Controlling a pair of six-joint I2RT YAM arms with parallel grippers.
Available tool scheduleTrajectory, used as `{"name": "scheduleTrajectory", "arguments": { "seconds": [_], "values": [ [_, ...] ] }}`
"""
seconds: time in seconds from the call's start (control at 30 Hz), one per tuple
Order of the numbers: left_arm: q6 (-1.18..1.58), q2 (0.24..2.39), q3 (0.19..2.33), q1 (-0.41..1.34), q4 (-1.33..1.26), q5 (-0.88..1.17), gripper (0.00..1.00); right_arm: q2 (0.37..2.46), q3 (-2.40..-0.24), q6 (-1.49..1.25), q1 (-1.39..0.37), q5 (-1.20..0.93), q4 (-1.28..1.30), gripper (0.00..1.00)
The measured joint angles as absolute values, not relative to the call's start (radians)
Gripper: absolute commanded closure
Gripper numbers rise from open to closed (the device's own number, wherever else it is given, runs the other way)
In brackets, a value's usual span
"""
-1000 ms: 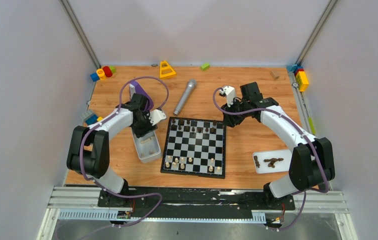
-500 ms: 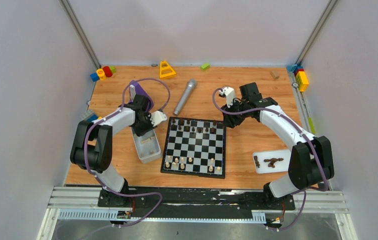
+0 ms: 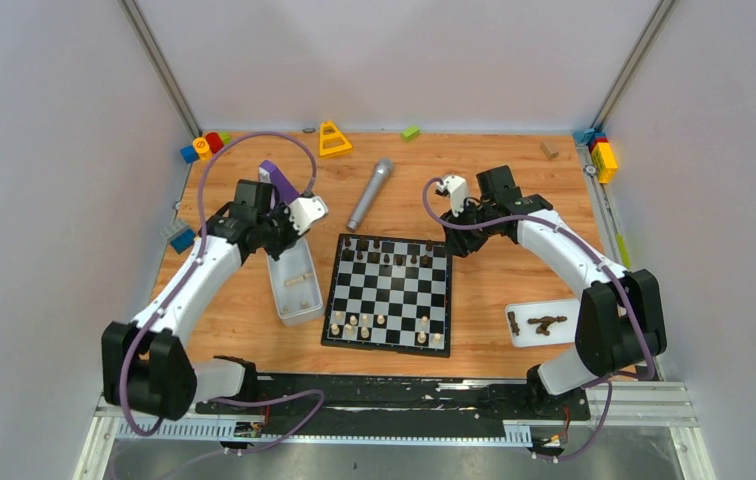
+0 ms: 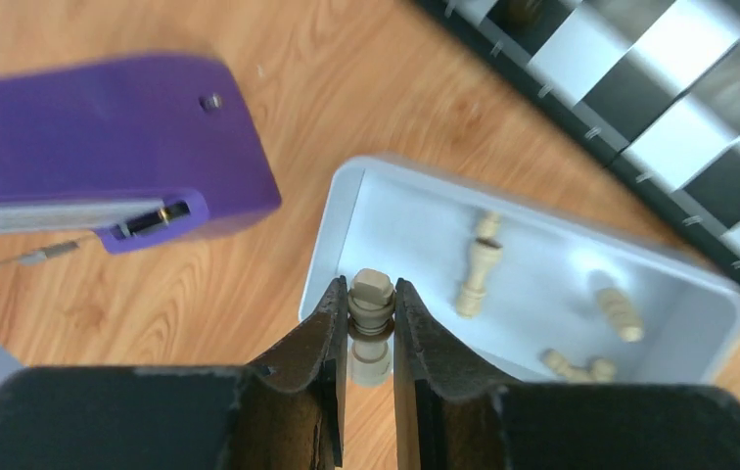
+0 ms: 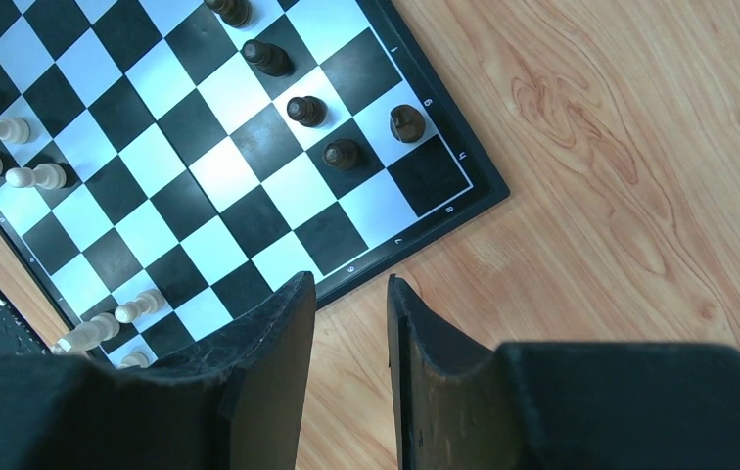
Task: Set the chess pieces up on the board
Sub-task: Pick up the chess piece from the storage box, then place the chess piece on the chessboard.
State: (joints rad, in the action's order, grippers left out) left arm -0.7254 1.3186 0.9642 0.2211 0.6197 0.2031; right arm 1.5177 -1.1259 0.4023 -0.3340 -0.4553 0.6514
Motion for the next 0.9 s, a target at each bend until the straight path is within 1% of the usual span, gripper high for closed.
{"name": "scheduleTrajectory", "arguments": {
  "seconds": [0.1, 0.2, 0.33, 0.43, 0.6, 0.7, 0.9],
  "values": [
    [-0.674, 1.218, 0.981, 0.221, 0.628, 0.333, 0.8, 1.518, -1.126, 0.402, -0.34, -0.455, 0.651, 0.66],
    [-0.624, 1.177, 0.998, 0.222, 0.626, 0.501, 0.79, 1.518, -1.126, 0.402, -0.341, -0.456, 0.651, 0.66],
    [-0.561, 1.185, 0.998, 0.245, 0.599, 0.723, 0.78, 1.518, -1.126, 0.402, -0.344, -0.459, 0.651, 0.66],
    [-0.522, 1.221, 0.988, 0.302, 0.522, 0.844, 0.78, 1.518, -1.127, 0.401, -0.344, -0.459, 0.651, 0.66],
    [-0.471, 1.302, 0.907, 0.478, 0.307, 0.97, 0.77, 1.518, -1.127, 0.401, -0.337, -0.458, 0.651, 0.66],
    [-0.458, 1.393, 0.879, 0.571, 0.205, 1.026, 0.76, 1.518, -1.127, 0.401, -0.323, -0.458, 0.651, 0.66],
    [-0.423, 1.544, 0.877, 0.638, 0.028, 1.088, 0.75, 1.518, -1.127, 0.401, -0.306, -0.455, 0.651, 0.66]
  ]
}}
